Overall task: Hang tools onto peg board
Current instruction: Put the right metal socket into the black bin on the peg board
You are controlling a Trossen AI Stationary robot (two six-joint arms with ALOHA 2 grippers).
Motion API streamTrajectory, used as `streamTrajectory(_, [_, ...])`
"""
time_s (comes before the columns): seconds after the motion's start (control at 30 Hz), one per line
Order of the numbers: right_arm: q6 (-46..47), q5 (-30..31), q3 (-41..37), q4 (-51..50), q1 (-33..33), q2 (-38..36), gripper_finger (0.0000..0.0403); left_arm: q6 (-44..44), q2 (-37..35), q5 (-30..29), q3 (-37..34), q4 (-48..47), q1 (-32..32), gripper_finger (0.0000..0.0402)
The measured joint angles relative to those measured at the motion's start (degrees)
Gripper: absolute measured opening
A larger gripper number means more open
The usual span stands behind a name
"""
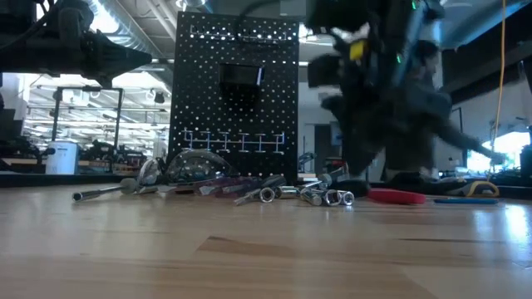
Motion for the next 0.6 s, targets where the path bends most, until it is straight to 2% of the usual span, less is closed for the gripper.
streamTrajectory(0.23, [-5.28,5.37,12.25,-6.95,-0.73,0.00,0.0065,-0.04,0.02,0.00,0.00,-0.02,0.02,0.0001])
streamTrajectory(0.6, [-12.91,9.31,26.22,-5.53,-6.89,-0.09,0.0066,-0.27,0.02,-0.01,0.00,-0.02,0.01,0.0001])
